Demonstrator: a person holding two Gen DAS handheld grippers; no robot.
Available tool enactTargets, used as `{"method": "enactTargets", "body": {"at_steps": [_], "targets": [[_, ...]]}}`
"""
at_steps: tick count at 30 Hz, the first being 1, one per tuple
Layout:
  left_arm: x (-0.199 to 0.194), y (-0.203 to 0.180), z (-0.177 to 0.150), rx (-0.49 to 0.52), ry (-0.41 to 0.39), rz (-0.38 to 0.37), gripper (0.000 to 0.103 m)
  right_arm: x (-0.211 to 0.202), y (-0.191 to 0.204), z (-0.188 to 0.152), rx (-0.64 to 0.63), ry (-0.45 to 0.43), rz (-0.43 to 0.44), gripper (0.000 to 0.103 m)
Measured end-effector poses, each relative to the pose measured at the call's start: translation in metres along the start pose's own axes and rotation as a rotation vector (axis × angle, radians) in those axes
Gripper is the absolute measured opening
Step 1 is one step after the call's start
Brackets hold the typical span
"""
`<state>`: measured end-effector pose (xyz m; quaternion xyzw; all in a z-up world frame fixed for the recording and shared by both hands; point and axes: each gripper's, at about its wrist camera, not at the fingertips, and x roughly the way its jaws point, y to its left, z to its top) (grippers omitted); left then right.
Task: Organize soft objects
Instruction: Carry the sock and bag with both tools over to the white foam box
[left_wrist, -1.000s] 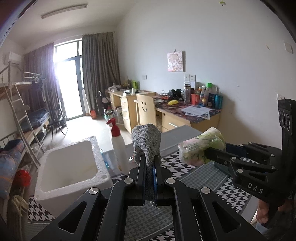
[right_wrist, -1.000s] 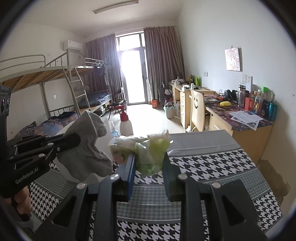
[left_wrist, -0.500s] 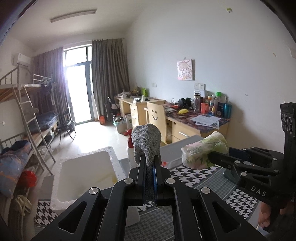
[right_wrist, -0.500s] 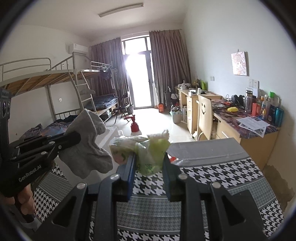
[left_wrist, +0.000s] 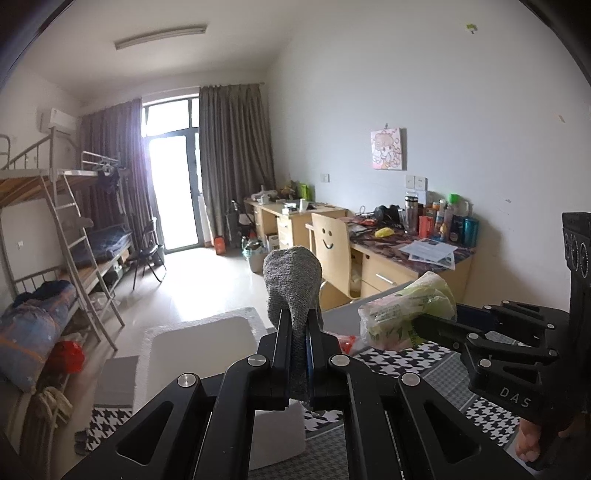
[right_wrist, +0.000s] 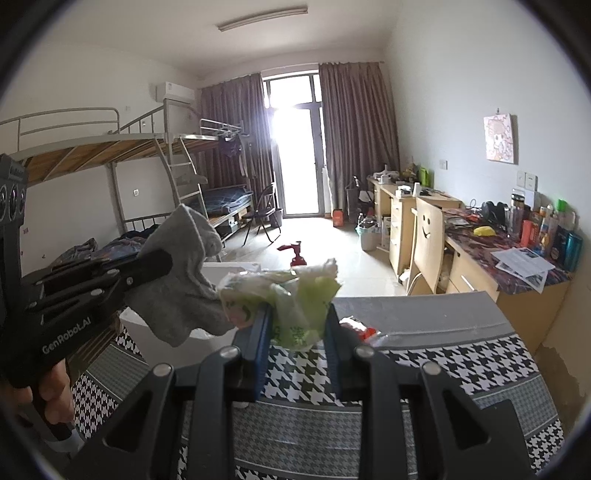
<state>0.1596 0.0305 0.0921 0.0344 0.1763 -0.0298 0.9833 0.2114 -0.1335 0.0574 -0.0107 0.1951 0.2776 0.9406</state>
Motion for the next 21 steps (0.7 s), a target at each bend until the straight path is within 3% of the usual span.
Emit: {"method": "enactTargets", "body": {"at_steps": [21], "targets": [[0.004,0.035,0.004,-0.051,-0.006,0.128,0.006,0.022,0.030,0.021,-0.064,0.007,0.071,0.031]]}}
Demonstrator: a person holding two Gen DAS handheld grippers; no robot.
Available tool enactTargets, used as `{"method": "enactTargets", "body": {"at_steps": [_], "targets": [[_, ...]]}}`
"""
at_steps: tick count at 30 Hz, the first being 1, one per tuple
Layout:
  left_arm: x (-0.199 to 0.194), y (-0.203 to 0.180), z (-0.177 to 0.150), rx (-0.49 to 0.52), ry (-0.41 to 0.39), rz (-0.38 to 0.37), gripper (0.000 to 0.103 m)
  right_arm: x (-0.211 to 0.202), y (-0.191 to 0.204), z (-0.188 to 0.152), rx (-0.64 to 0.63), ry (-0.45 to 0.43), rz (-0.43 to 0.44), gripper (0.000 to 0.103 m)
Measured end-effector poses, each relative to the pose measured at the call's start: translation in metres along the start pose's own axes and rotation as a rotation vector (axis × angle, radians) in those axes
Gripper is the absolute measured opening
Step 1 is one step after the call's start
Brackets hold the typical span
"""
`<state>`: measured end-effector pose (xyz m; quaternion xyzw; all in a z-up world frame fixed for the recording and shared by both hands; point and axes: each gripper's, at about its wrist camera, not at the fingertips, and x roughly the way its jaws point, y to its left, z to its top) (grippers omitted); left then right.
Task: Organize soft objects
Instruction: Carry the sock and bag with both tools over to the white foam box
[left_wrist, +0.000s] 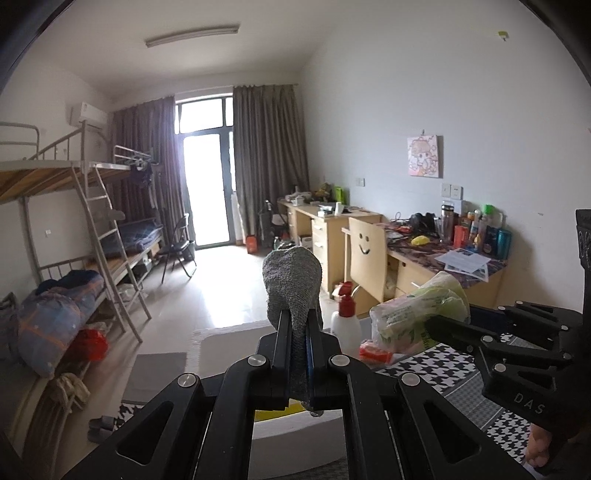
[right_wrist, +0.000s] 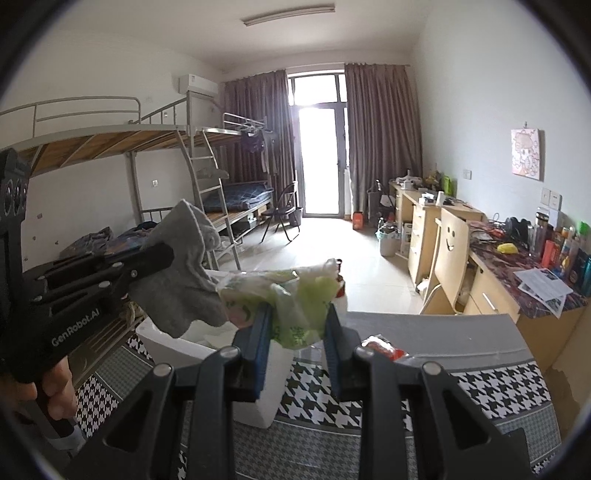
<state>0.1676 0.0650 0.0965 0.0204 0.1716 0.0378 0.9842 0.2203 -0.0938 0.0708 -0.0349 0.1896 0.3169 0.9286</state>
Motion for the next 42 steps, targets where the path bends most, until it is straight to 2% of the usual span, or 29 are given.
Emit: {"method": "enactTargets", "body": {"at_steps": [10,23,42], "targets": [[0.002,0.013,-0.003,-0.015,-0.002,0.058,0.006,0.015,0.009,0.005,-0.023,0.016,0.039,0.031],[0.022,0.029,-0.009,-0.054,0.037,0.091,0.006,0.042,0.017,0.007,-0.045,0.051,0.068,0.031],[0.050,0.041,-0.015,-0.064,0.100,0.094,0.006,0.066,0.023,0.009,-0.052,0.096,0.065,0.031]]}}
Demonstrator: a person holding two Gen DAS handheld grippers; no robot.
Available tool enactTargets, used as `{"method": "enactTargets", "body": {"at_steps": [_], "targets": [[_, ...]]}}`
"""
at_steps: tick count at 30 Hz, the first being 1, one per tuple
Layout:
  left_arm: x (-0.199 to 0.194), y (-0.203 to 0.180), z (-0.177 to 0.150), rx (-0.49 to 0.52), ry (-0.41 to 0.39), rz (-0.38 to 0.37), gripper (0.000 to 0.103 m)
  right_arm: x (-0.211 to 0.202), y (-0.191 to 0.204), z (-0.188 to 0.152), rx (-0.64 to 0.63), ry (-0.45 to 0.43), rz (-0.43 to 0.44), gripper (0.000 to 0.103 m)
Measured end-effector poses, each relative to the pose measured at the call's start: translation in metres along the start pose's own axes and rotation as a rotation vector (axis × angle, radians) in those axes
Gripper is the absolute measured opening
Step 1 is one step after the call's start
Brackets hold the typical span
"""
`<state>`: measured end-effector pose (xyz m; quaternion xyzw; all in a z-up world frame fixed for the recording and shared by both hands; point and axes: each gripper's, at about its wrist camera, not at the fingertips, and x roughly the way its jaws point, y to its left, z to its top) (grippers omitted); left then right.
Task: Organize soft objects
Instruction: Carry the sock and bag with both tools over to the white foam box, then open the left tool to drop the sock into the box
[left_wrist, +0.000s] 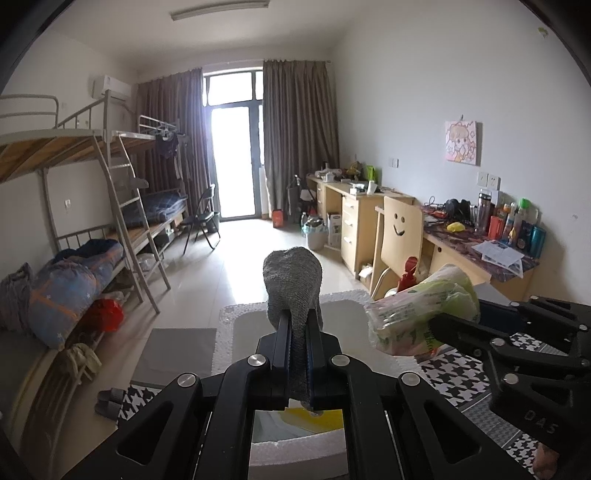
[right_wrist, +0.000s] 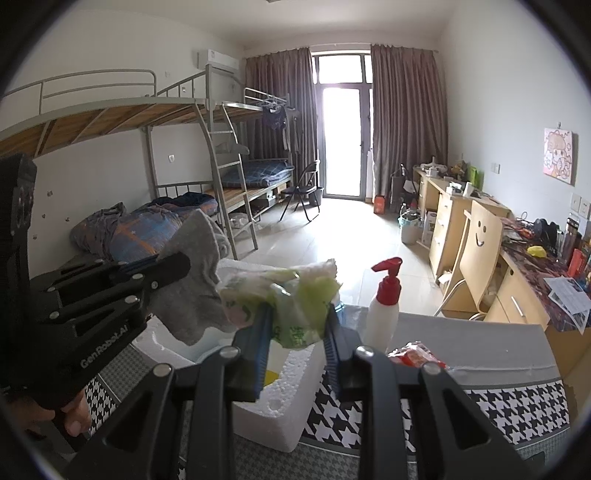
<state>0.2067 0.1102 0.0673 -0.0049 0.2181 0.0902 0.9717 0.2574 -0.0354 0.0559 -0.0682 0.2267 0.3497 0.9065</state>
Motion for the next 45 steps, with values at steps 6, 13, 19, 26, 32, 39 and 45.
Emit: {"method": "enactTargets", "body": {"at_steps": [6,13,19,26,32,39,45], "targets": [[0.014,0.001,-0.004,0.002,0.038,-0.009,0.006,0.002,0.001,0.000,-0.002,0.006,-0.008,0.031],[0.020,0.002,-0.006,-0.002,0.064,-0.028,0.006,0.000,0.001,0.000,0.000,0.008,-0.017,0.031],[0.025,-0.001,-0.009,0.014,0.089,-0.043,0.007,0.001,-0.003,-0.001,0.005,0.012,-0.023,0.031],[0.027,0.005,-0.011,-0.001,0.102,-0.033,0.085,0.000,-0.005,-0.001,0.010,0.010,-0.030,0.031],[0.020,0.004,-0.010,0.008,0.076,0.009,0.091,0.000,-0.005,-0.002,0.011,0.007,-0.038,0.031],[0.007,0.011,-0.007,-0.013,0.031,0.069,0.100,-0.001,-0.002,-0.001,0.004,0.004,-0.033,0.031],[-0.002,0.019,-0.006,-0.030,0.010,0.097,0.102,-0.001,0.004,-0.001,-0.007,0.002,-0.025,0.031]]}}
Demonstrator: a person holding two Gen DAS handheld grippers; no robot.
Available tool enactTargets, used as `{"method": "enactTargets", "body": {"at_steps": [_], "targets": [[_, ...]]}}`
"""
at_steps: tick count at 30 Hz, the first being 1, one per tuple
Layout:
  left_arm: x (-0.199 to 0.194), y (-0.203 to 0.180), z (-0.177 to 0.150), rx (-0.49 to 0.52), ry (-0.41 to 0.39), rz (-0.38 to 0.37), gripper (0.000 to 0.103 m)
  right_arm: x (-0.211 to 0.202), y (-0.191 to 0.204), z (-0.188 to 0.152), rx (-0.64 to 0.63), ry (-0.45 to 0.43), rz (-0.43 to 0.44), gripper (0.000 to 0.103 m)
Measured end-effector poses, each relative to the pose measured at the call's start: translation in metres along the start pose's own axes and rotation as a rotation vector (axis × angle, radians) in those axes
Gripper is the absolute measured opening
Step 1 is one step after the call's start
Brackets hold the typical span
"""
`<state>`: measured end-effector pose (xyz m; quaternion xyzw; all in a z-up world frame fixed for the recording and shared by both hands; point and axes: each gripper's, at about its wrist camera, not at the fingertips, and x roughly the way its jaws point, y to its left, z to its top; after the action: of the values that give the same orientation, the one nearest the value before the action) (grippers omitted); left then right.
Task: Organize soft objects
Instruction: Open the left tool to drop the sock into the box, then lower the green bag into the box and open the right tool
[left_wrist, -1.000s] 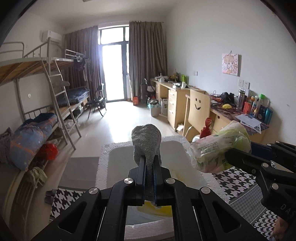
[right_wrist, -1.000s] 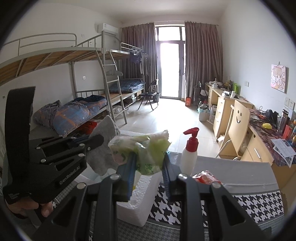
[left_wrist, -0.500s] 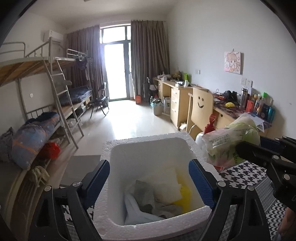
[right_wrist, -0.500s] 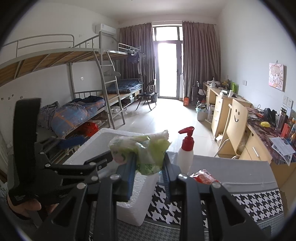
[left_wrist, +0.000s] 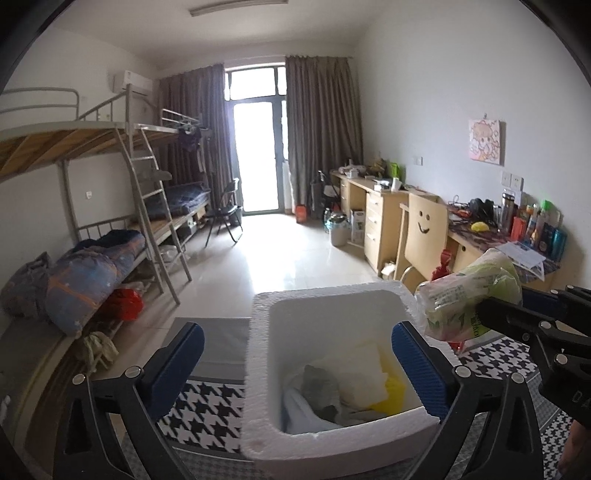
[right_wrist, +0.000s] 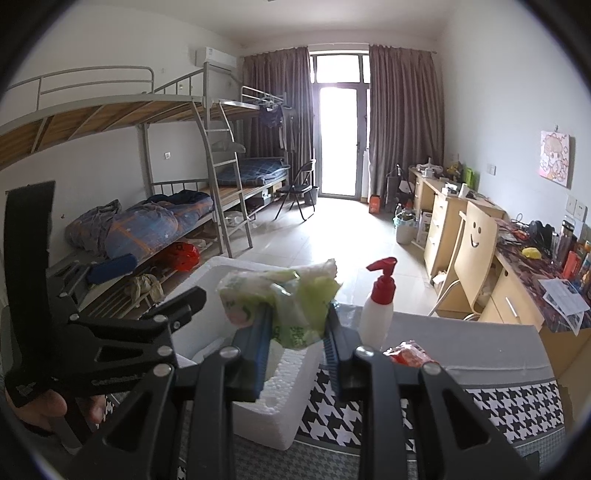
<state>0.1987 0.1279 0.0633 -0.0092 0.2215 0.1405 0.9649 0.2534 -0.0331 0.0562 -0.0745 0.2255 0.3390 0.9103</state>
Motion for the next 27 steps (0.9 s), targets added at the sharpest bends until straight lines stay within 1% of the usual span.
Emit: {"method": "enactTargets", "body": {"at_steps": [2,11,17,22,27], "targets": [[-0.002,0.003,0.000,0.000,-0.007,0.025,0.102,0.000,0.003,0.001,-0.003,-0.002,0.002,0.031],[-0.016,0.024,-0.002,-0.016,-0.032,0.068,0.102,0.002,0.019,0.006,-0.016,-0.008,0.027,0.031],[-0.022,0.035,-0.006,-0.034,-0.044,0.113,0.102,0.010,0.029,0.009,-0.026,0.000,0.052,0.031],[-0.026,0.043,-0.010,-0.062,-0.059,0.138,0.102,0.015,0.034,0.010,-0.030,0.011,0.070,0.031],[-0.028,0.051,-0.013,-0.069,-0.056,0.147,0.102,0.024,0.038,0.011,-0.027,0.028,0.081,0.031]]}}
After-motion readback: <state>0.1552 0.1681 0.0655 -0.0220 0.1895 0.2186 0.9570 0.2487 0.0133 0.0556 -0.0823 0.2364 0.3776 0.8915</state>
